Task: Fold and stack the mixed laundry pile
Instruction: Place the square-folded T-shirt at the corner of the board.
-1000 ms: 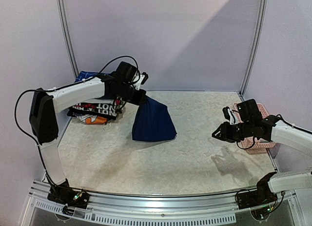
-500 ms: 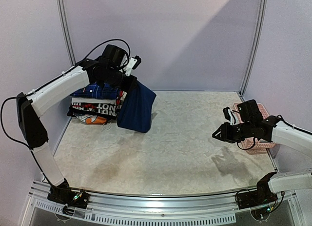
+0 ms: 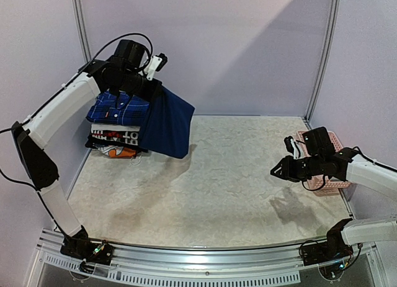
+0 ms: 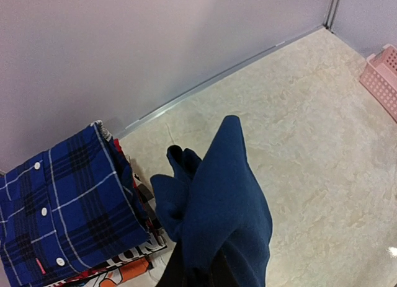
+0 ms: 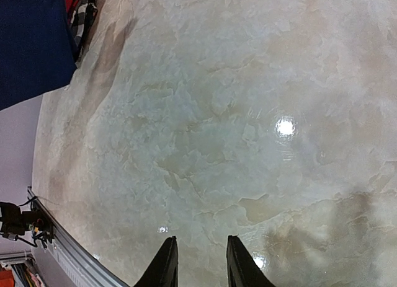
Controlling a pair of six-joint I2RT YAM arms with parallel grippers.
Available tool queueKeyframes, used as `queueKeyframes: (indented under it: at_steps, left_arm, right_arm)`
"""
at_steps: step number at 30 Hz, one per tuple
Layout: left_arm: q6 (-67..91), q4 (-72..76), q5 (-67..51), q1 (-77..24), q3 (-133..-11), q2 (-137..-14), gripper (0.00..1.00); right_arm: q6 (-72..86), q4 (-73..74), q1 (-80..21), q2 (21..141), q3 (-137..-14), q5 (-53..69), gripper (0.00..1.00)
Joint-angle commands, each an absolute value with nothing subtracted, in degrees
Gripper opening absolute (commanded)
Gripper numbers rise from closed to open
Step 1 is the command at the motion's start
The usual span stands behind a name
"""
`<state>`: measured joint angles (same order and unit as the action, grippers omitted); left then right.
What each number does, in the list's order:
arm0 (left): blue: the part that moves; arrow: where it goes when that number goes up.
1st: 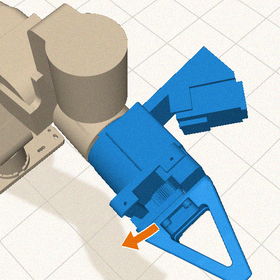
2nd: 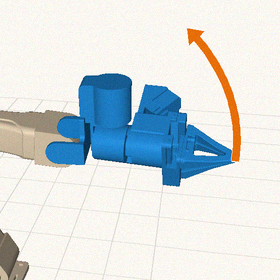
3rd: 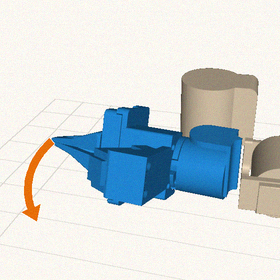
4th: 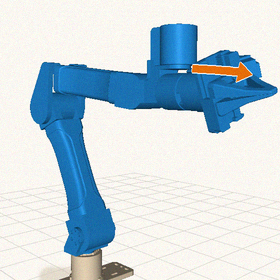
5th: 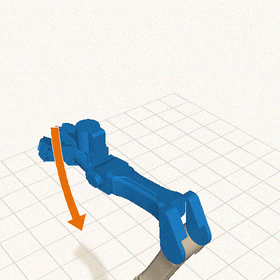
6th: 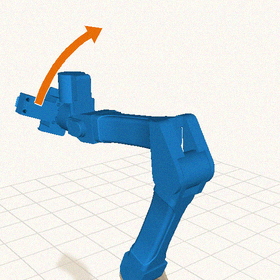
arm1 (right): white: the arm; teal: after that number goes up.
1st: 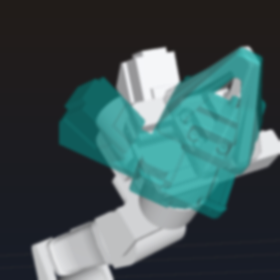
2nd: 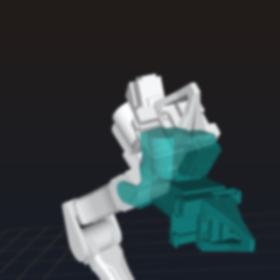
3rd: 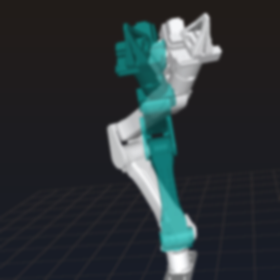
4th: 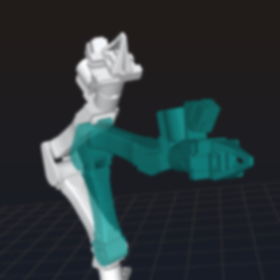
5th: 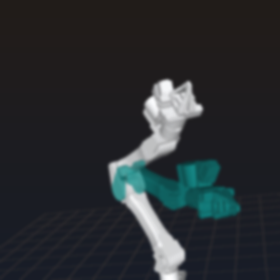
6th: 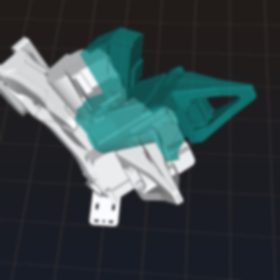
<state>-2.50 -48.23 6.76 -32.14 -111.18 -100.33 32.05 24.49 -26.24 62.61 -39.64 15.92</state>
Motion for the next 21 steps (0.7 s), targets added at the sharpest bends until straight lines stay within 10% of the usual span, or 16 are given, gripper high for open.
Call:
queueKeyframes:
  at_steps: [1,21]
  left_arm:
    - [-4.11,-49.71,7.39,-30.06,-117.21,-97.48,0.0]
    - [-9.23,-55.28,4.74,-21.13,-137.29,-106.25,0.0]
  right_arm:
    - [31.41,25.02,-26.54,61.69,-38.76,15.46,0.28]
    - [31.32,23.53,-26.49,63.07,-37.71,15.28,0.28]
